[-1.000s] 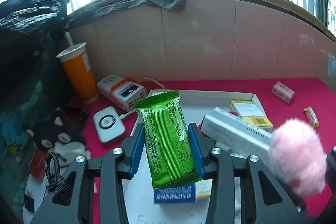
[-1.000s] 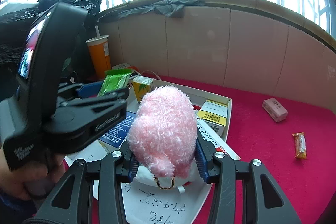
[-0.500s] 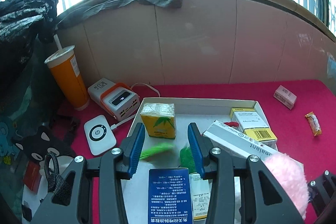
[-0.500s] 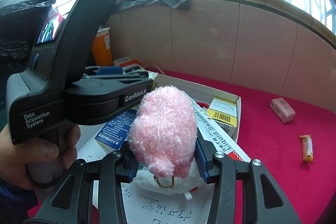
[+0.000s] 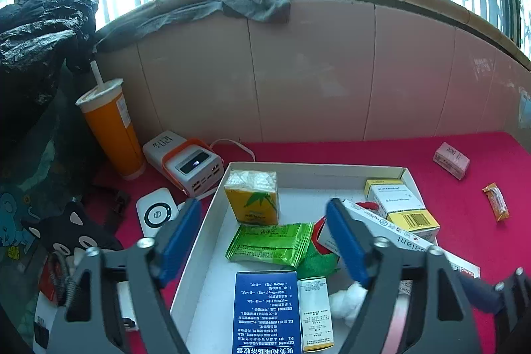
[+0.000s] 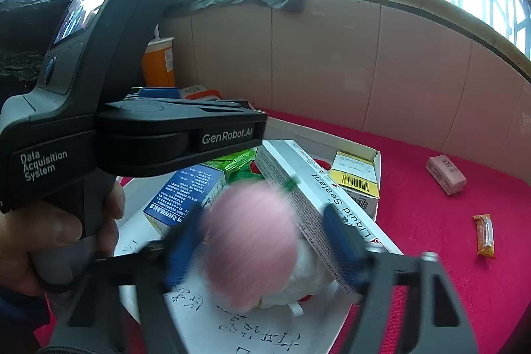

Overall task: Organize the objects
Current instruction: 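Open the left tool to drop the green wrapper while the right tool releases the pink plush, then move both open tools away from the tray toward the pink tissue pack and snack bar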

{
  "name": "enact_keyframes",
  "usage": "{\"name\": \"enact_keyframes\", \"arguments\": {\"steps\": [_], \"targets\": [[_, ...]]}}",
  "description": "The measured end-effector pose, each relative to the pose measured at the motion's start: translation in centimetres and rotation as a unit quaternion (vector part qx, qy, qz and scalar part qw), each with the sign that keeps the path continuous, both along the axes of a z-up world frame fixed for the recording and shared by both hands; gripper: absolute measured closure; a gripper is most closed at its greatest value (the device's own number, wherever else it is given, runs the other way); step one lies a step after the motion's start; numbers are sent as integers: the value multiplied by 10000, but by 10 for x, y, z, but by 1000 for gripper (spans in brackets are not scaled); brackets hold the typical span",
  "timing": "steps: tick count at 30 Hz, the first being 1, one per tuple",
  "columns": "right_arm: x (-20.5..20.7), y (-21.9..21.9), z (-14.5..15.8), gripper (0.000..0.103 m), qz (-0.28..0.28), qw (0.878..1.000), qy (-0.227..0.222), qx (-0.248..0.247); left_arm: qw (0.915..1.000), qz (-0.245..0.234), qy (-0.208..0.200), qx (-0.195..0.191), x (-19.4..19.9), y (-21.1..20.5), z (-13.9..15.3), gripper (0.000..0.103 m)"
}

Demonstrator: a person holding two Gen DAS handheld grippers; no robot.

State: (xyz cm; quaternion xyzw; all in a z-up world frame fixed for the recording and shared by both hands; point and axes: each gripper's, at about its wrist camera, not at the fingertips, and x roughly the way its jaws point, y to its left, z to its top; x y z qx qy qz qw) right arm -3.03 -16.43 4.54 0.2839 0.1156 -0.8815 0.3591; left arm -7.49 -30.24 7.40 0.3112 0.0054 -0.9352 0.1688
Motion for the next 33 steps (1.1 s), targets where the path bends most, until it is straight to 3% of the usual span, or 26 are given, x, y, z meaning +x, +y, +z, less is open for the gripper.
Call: {"name": "enact_keyframes", "arguments": {"steps": [2, 4, 11, 19, 33], "targets": [[2, 0, 2, 11, -14, 10000, 55, -29, 10000, -29, 51, -18, 1, 1, 2, 11], [4, 1, 5, 10, -13, 9999, 116, -46, 9999, -76, 76, -3, 2, 3, 4, 7], [10, 5, 9, 2, 5, 9997, 199, -135, 9997, 26, 228, -29, 8, 5, 14, 6], [12, 12, 14, 1, -36, 9994, 247, -243, 9996, 71, 268, -58, 11, 11, 22, 6], [-5, 52, 19, 0, -475, 9979, 206, -389, 9992, -301, 166, -178, -1, 60, 22, 6]]}}
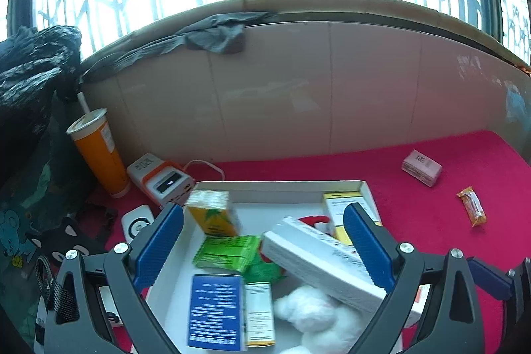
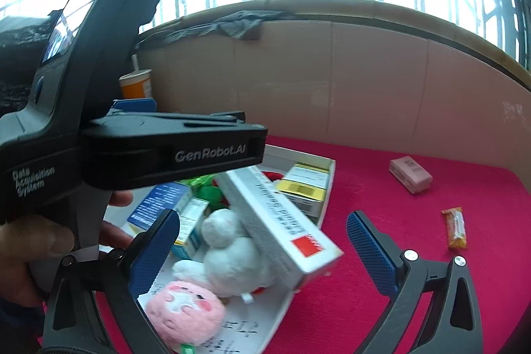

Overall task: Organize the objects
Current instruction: 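Move both open tools away from the tray toward the pink tissue pack and snack bar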

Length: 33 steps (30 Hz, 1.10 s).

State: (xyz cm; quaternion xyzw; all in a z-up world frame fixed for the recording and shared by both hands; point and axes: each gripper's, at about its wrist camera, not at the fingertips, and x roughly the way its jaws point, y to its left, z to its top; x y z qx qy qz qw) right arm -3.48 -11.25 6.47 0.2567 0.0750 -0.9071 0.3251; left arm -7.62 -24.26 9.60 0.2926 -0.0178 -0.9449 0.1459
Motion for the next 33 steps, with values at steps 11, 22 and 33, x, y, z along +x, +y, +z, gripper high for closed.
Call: {"name": "enact_keyframes", "arguments": {"steps": [11, 22, 33], "targets": [[-15, 33, -1, 0, -494, 9987, -104, -79, 9996, -224, -113, -149, -14, 36, -1, 6], [-29, 63, -2, 0, -753, 9968, -196, -186, 9990, -320, -180, -244, -25, 60, -4, 6], [-45, 96, -5, 0, -1116, 9931, -287, -221, 9985, -441, -232, -226, -35, 83, -9, 6]]}}
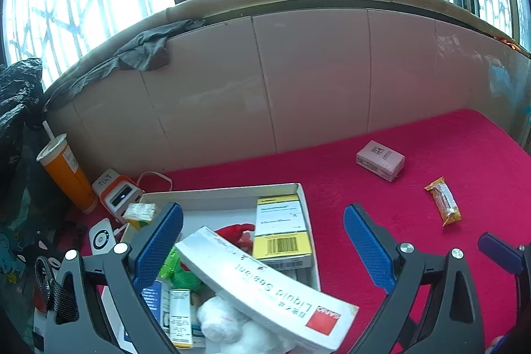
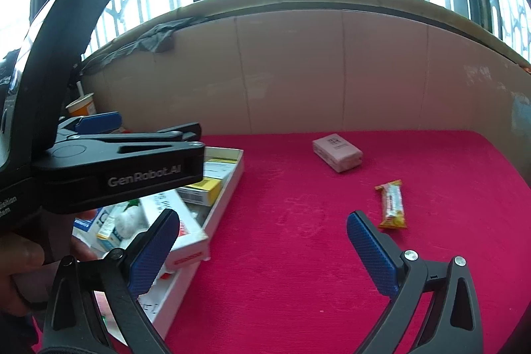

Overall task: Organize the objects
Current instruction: 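Move both open tools away from the tray toward the pink tissue pack and snack bar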

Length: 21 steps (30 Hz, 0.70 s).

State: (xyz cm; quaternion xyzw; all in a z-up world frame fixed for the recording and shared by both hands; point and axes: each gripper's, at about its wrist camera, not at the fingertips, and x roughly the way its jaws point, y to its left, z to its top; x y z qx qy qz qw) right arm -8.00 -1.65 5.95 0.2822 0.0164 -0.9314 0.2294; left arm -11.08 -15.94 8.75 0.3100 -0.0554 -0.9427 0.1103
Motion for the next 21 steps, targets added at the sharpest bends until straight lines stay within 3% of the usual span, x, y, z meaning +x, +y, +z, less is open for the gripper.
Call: {"name": "enact_keyframes", "arguments": {"steps": [21], "targets": [[-40, 58, -11, 0, -694, 9974, -209, -9, 9994, -192, -279, 8, -19, 40, -19, 6]]}}
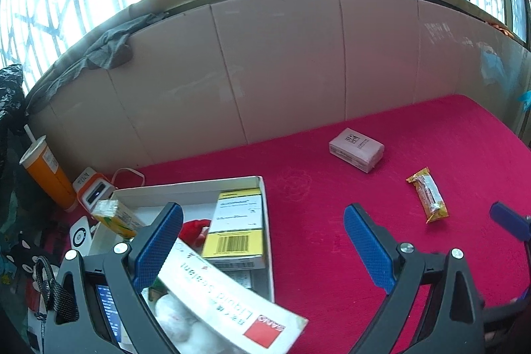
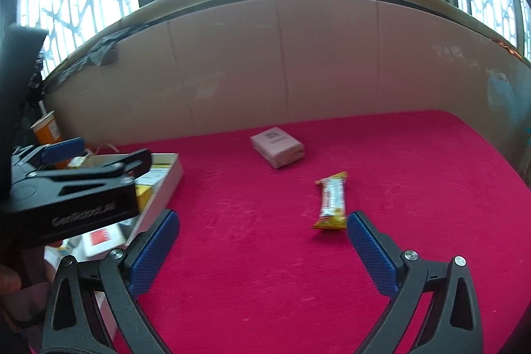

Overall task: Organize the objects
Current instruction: 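Move both open tools away from the tray toward the pink tissue pack and snack bar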

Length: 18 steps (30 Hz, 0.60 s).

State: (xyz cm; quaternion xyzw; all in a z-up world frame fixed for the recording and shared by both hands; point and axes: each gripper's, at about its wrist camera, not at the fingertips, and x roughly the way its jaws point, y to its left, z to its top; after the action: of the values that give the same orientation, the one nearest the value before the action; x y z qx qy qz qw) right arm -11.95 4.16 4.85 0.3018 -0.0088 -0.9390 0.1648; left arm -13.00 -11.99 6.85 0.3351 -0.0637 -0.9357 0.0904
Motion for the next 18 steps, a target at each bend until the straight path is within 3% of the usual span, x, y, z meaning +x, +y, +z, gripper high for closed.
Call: {"name": "enact_keyframes", "arguments": {"steps": [10, 18], "targets": [[-27, 25, -12, 0, -316, 9993, -206, 1, 9998, -73, -159, 21, -13, 14, -14, 6], [-54, 37, -31, 0, -480, 9971, -584, -17, 9994, 132, -305, 9, -27, 13, -23, 6]]}}
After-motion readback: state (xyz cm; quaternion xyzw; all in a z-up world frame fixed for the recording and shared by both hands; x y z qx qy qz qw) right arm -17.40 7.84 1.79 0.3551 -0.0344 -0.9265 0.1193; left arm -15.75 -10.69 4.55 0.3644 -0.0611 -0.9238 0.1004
